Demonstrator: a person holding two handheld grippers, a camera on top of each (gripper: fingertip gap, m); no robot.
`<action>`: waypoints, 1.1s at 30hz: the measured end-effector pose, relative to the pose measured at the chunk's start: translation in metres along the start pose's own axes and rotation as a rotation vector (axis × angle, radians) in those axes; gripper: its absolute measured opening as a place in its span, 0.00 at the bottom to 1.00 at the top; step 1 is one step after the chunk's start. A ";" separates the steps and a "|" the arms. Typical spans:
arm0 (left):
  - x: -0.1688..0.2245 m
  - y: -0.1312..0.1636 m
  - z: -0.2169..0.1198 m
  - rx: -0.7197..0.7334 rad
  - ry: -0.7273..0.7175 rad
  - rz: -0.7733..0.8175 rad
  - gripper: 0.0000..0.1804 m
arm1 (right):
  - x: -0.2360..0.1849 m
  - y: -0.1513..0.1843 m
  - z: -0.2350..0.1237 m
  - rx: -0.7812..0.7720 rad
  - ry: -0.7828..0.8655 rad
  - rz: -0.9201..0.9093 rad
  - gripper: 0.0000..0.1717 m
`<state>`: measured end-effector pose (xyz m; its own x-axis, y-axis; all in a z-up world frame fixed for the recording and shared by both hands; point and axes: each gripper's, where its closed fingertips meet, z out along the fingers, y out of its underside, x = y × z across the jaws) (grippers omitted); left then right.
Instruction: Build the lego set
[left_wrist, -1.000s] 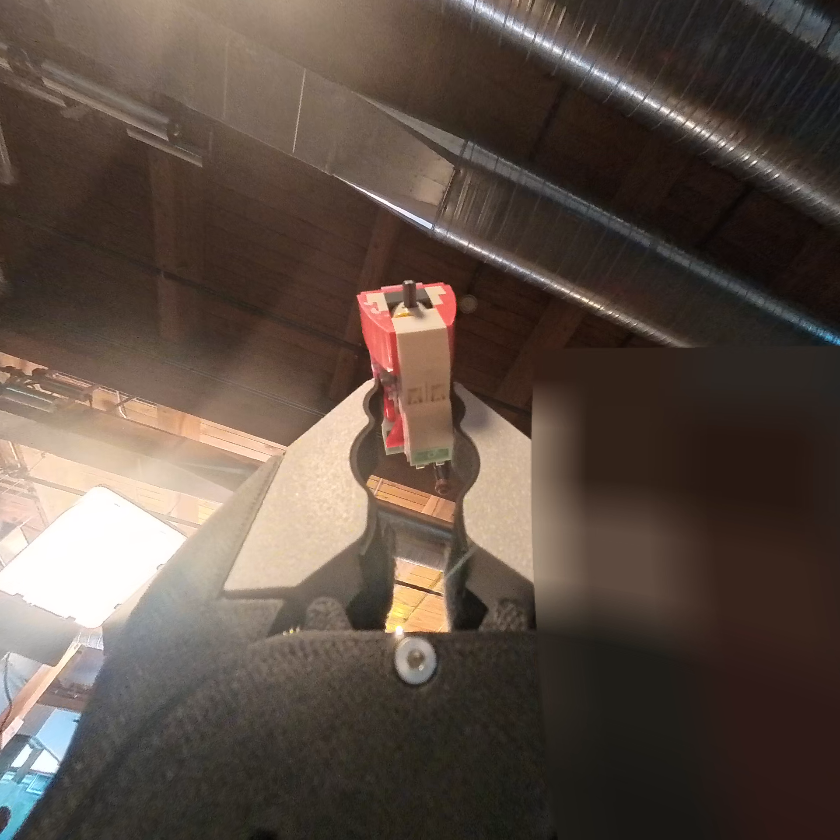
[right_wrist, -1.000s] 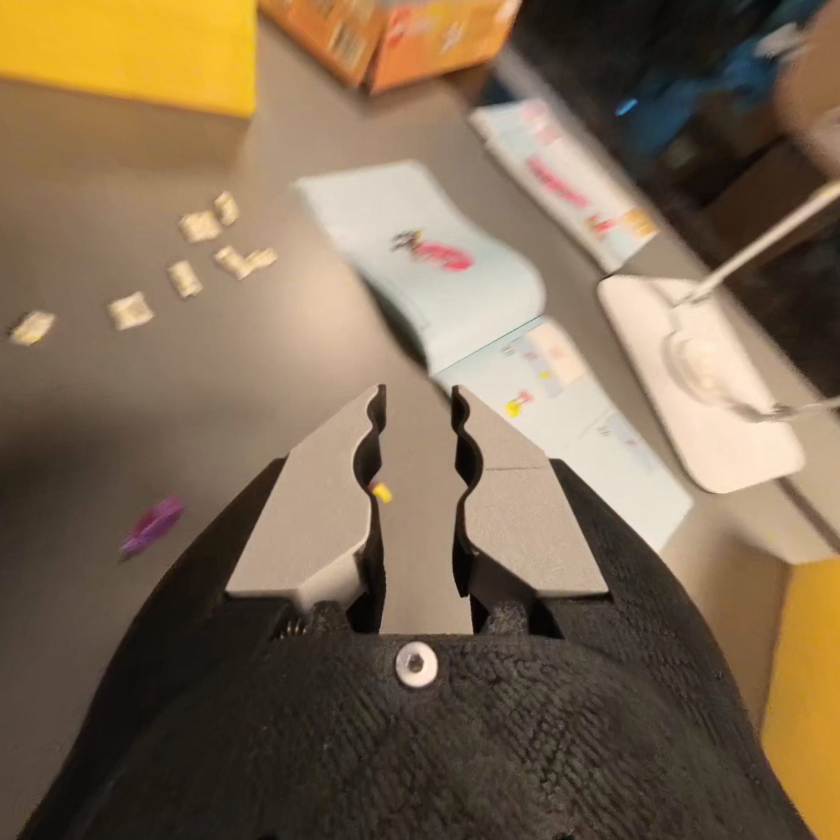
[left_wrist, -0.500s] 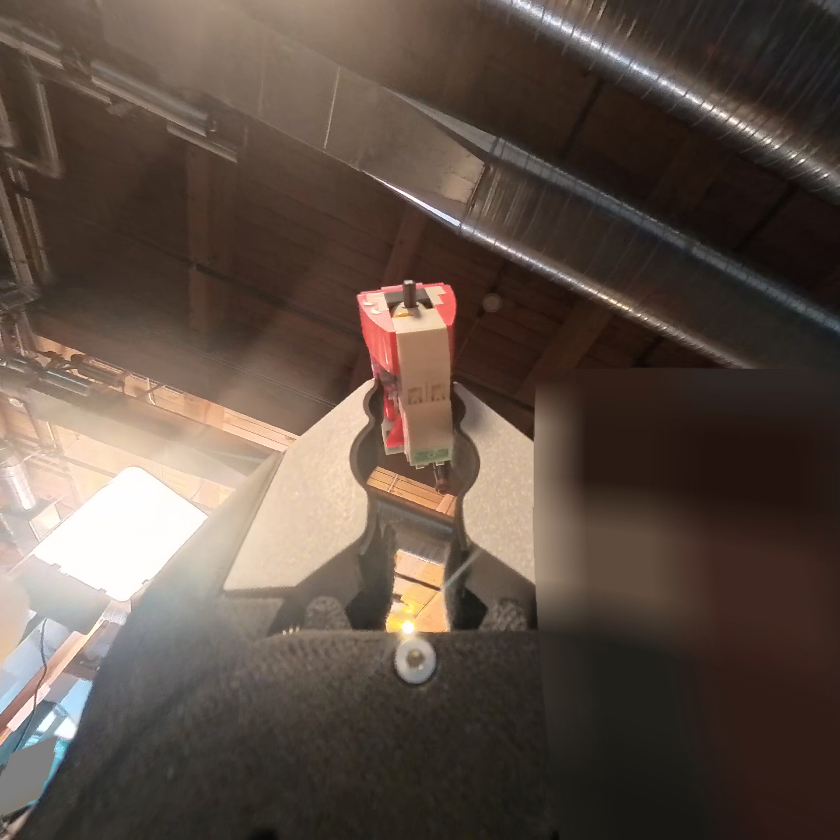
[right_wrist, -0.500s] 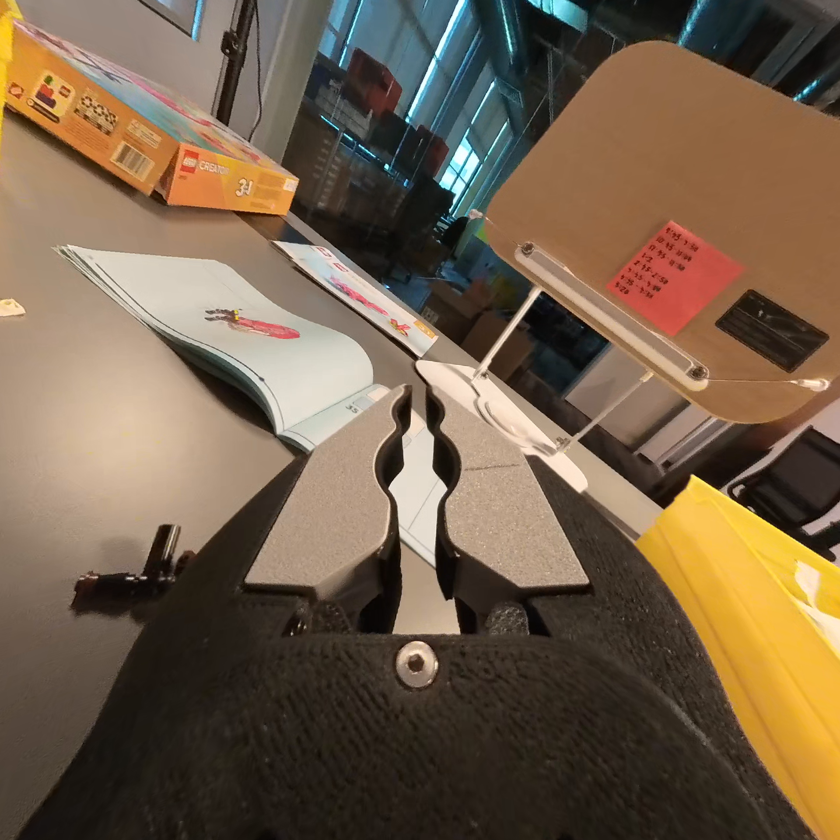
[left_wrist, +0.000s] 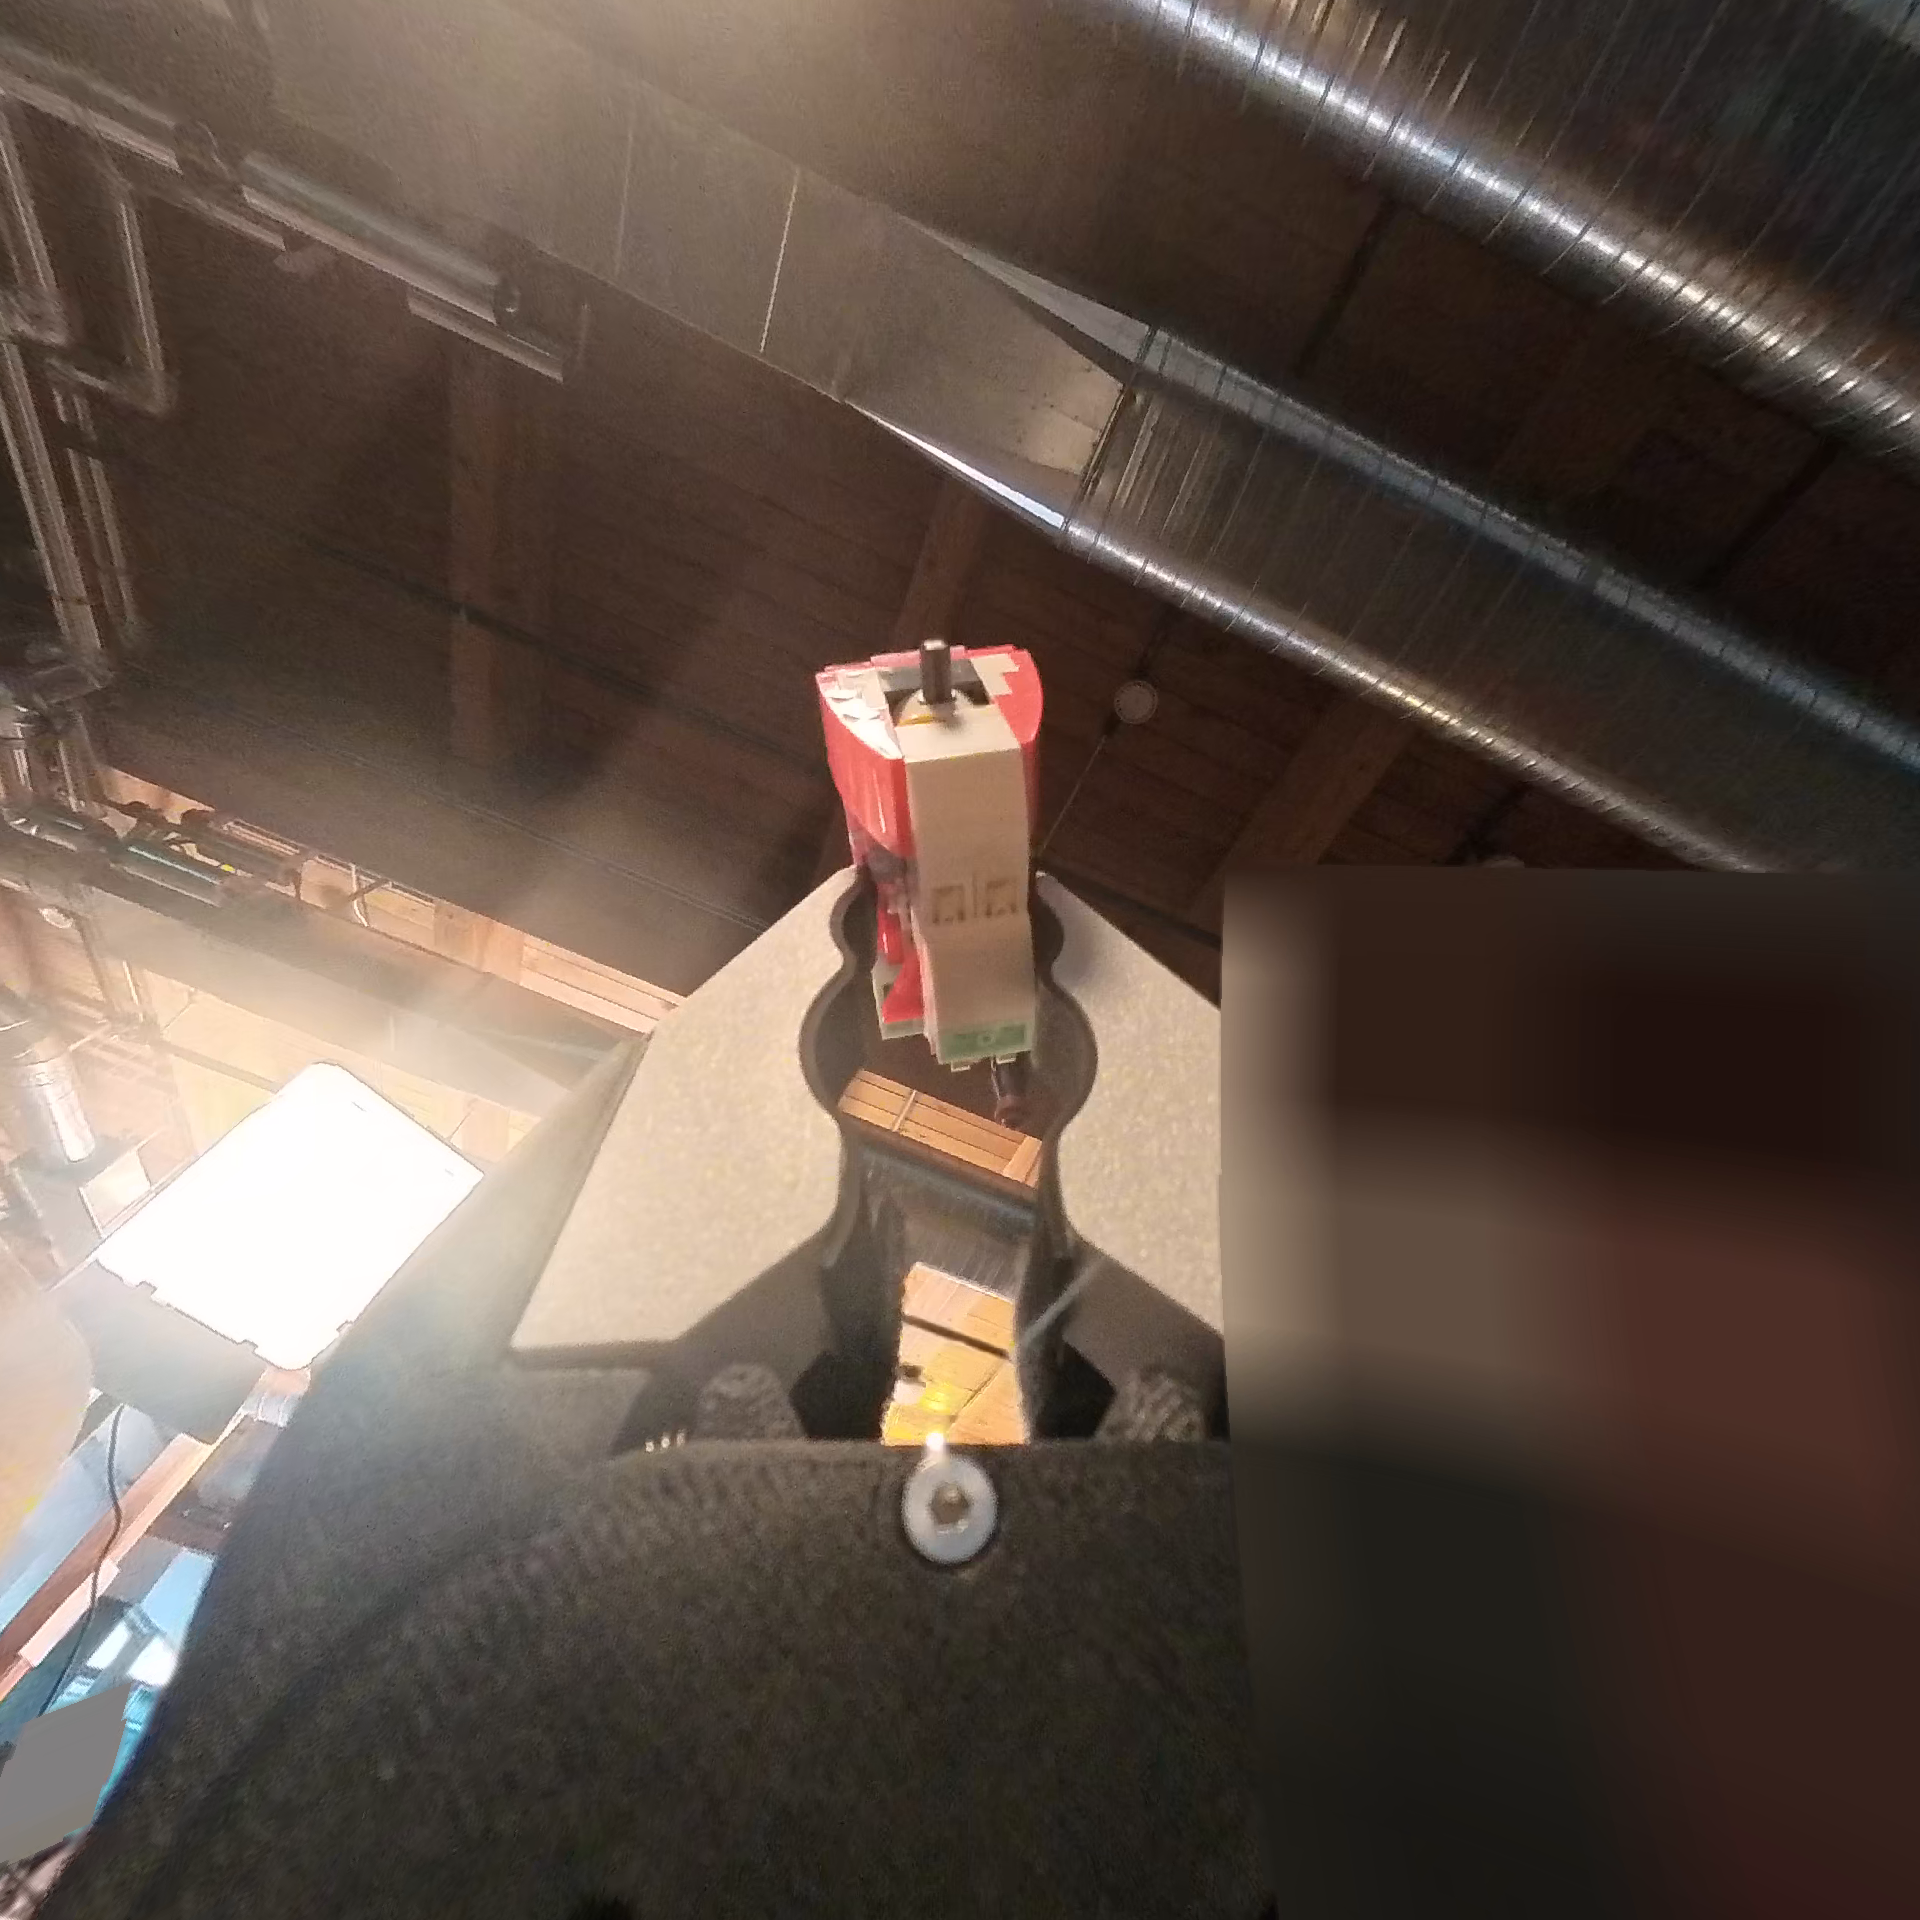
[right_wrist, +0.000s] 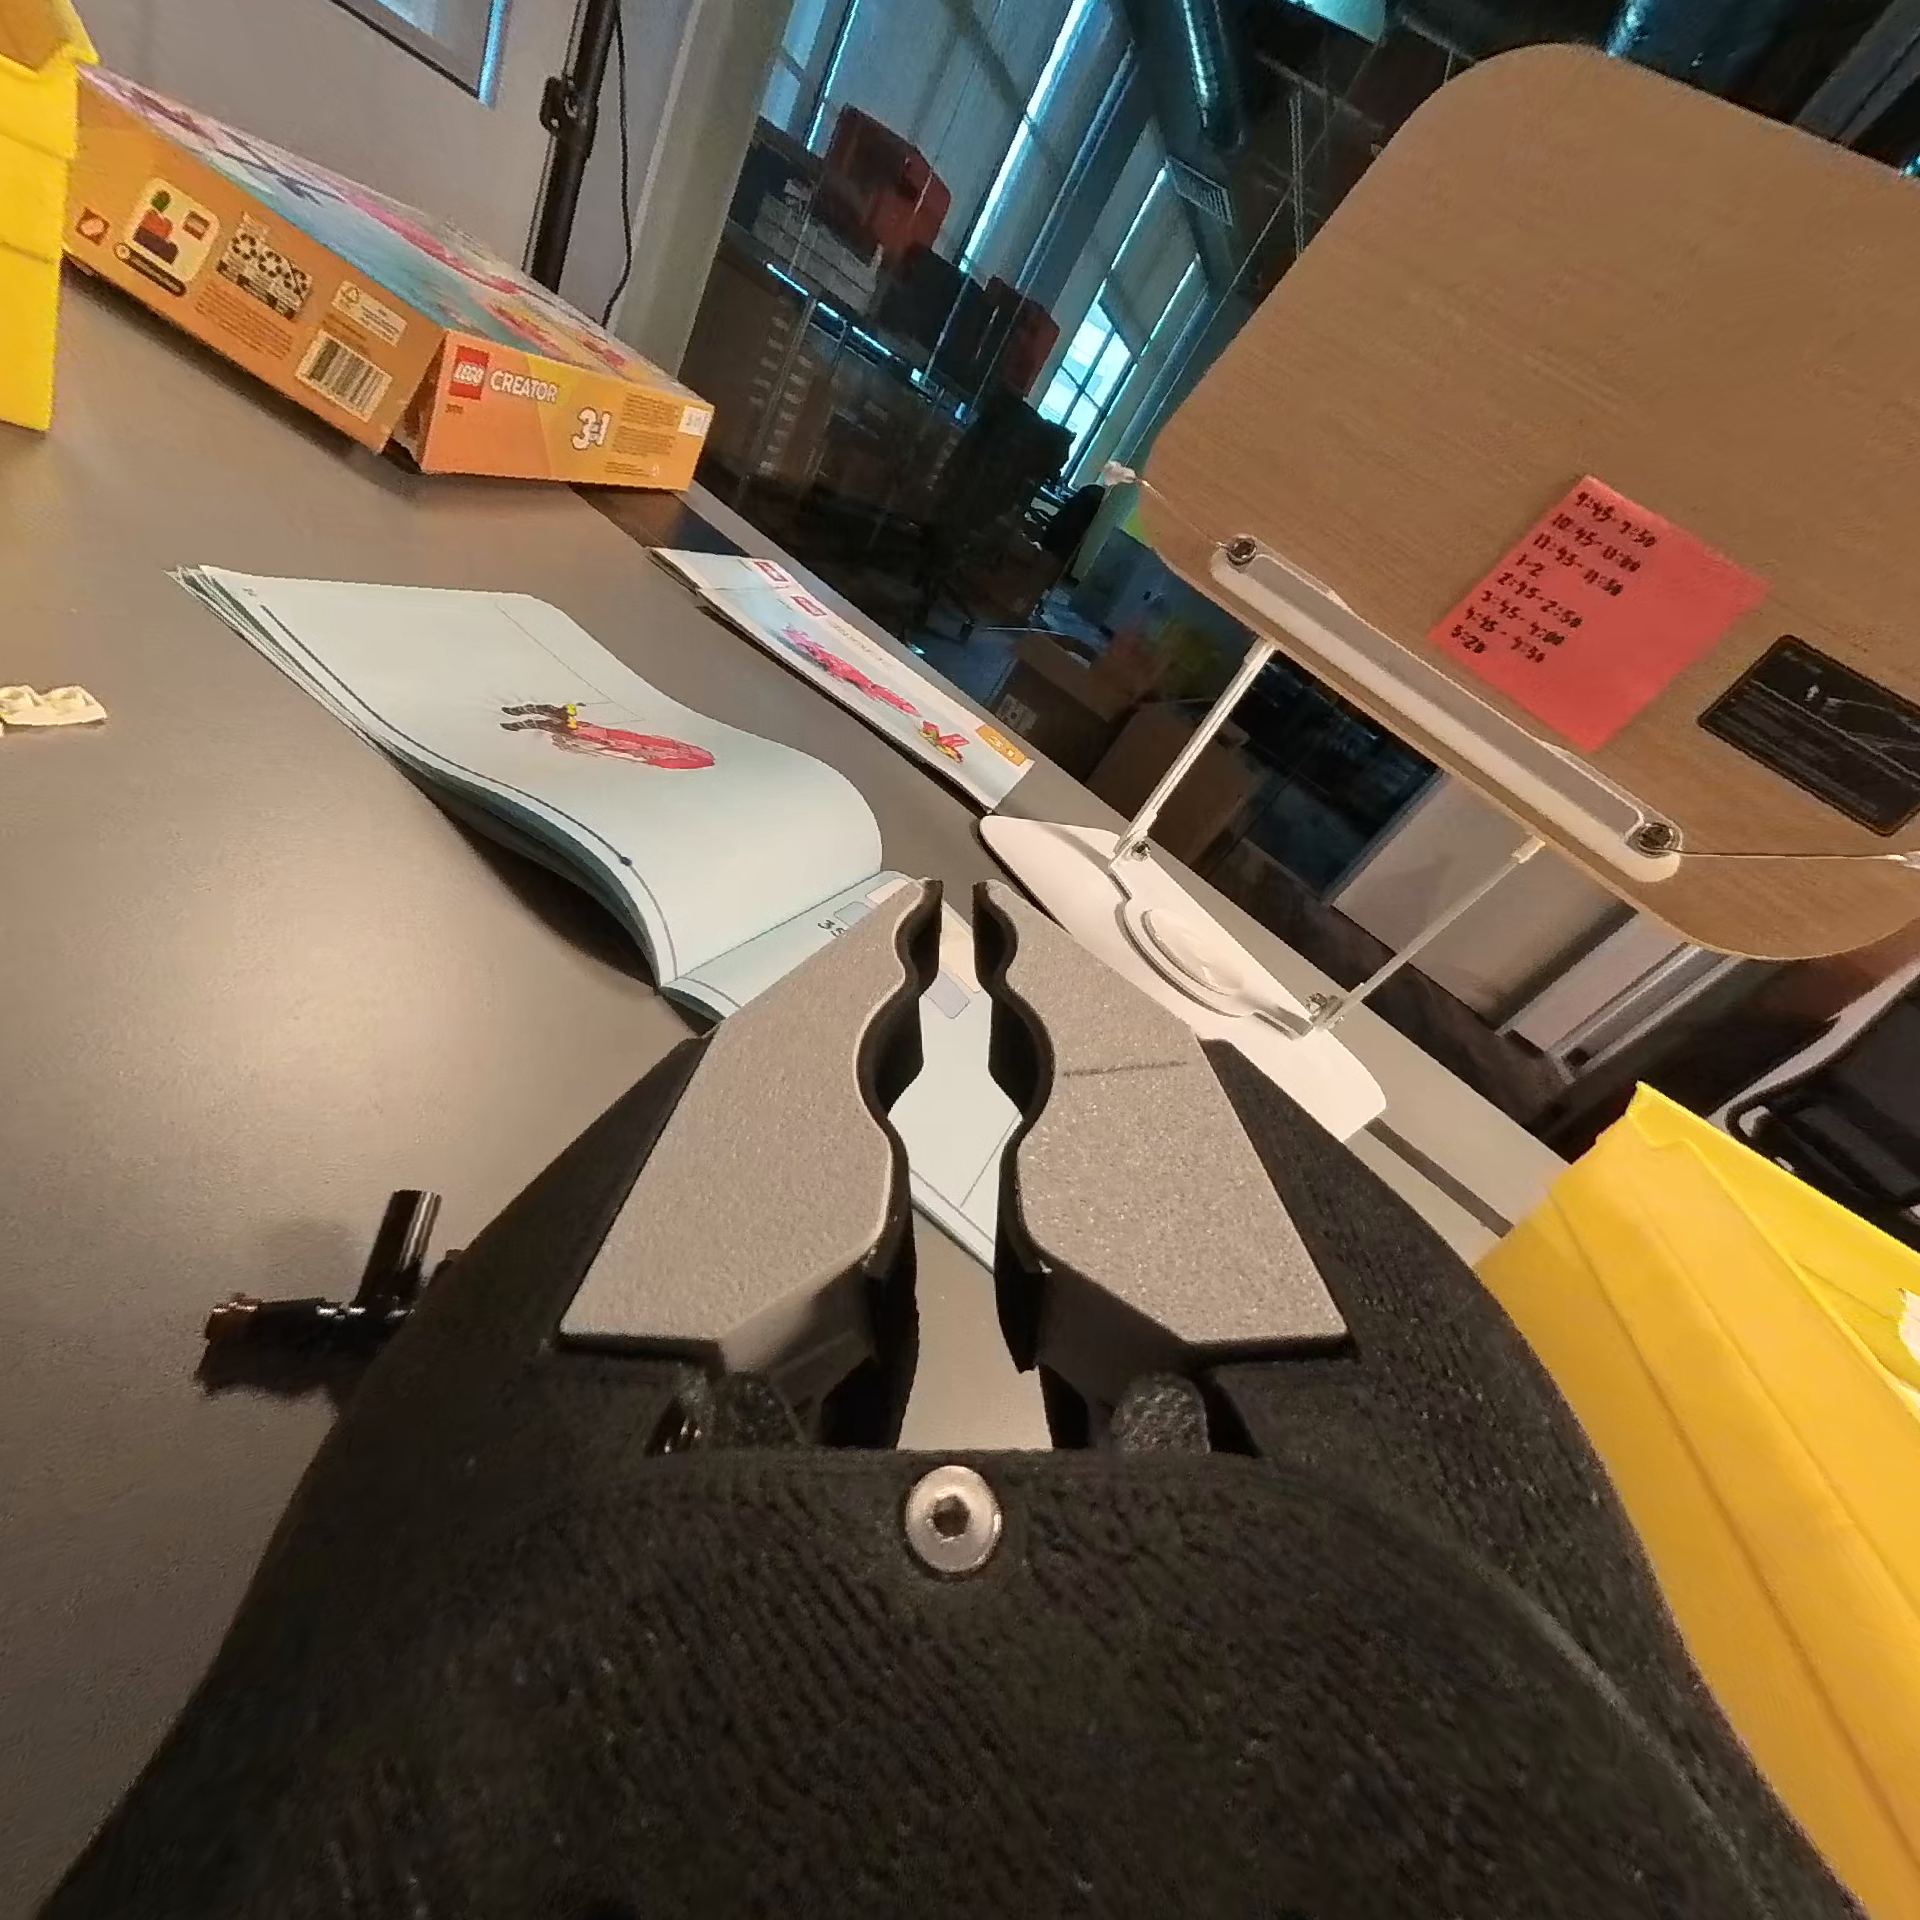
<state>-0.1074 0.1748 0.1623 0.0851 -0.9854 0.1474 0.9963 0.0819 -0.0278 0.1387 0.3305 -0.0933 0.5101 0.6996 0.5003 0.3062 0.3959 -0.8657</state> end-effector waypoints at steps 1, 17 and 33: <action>0.000 0.001 0.000 -0.003 0.000 0.003 0.14 | 0.000 0.000 0.000 0.001 -0.002 0.000 0.02; 0.001 0.007 0.003 -0.016 0.010 -0.015 0.14 | -0.003 0.000 0.000 -0.001 -0.016 -0.008 0.02; -0.009 0.029 0.006 -0.209 -0.066 0.039 0.14 | -0.005 0.000 0.001 -0.003 -0.024 -0.014 0.02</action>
<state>-0.0790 0.1866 0.1661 0.1314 -0.9696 0.2065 0.9678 0.0804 -0.2385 0.1353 0.3269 -0.0957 0.4864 0.7082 0.5118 0.3156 0.4038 -0.8587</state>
